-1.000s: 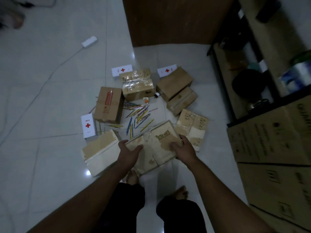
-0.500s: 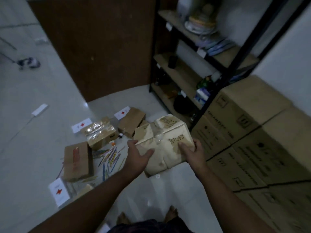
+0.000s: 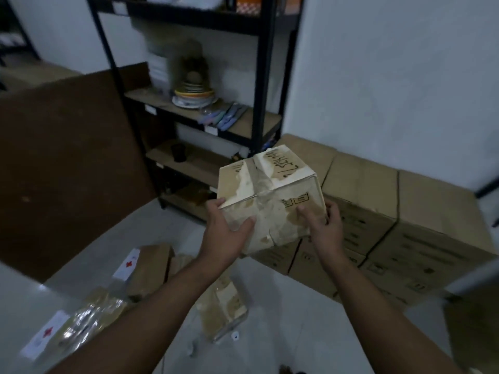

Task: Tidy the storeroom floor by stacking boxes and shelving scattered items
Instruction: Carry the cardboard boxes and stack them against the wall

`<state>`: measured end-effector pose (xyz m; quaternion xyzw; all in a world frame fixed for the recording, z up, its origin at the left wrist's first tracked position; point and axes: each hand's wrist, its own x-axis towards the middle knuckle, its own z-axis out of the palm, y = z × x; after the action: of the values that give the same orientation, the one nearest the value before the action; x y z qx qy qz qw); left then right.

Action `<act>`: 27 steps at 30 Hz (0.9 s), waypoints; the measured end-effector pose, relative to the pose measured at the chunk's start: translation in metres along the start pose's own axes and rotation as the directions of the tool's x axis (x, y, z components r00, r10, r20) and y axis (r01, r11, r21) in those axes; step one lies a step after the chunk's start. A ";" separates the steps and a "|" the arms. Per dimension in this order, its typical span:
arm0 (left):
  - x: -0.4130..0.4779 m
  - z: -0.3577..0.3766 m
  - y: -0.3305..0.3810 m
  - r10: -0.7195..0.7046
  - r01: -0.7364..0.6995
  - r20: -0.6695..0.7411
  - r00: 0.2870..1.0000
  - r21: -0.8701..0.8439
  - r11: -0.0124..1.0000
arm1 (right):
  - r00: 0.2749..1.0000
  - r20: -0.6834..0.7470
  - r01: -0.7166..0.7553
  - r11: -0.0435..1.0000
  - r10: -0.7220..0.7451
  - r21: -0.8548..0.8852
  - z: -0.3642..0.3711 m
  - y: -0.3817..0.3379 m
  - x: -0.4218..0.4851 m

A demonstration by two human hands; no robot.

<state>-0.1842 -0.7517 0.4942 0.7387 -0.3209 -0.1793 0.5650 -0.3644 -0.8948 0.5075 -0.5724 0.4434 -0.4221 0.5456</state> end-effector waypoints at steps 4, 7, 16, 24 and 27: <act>0.026 0.027 0.020 0.085 -0.087 0.112 0.990 0.020 0.996 | 0.992 -0.121 0.039 0.999 -0.034 0.038 -0.026 -0.002 0.013; 0.054 0.047 0.027 0.085 -0.089 0.190 0.978 0.017 0.996 | 0.987 -0.156 0.050 0.995 -0.036 0.089 -0.037 -0.002 0.030; 0.160 0.110 0.033 0.080 -0.133 0.367 0.927 0.123 0.983 | 0.985 -0.170 0.045 0.989 -0.021 0.143 -0.043 0.028 0.135; 0.240 0.166 0.070 0.227 -0.304 0.336 0.914 0.198 0.932 | 0.985 -0.156 0.083 0.991 -0.066 0.107 -0.070 0.034 0.216; 0.254 0.182 0.079 0.252 -0.341 0.310 0.917 0.277 0.898 | 0.987 -0.157 0.062 0.993 -0.046 0.100 -0.077 0.039 0.235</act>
<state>-0.1342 -1.0665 0.5397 0.7325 -0.5287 -0.1327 0.4079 -0.3814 -1.1424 0.4721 -0.5205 0.4458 -0.5024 0.5271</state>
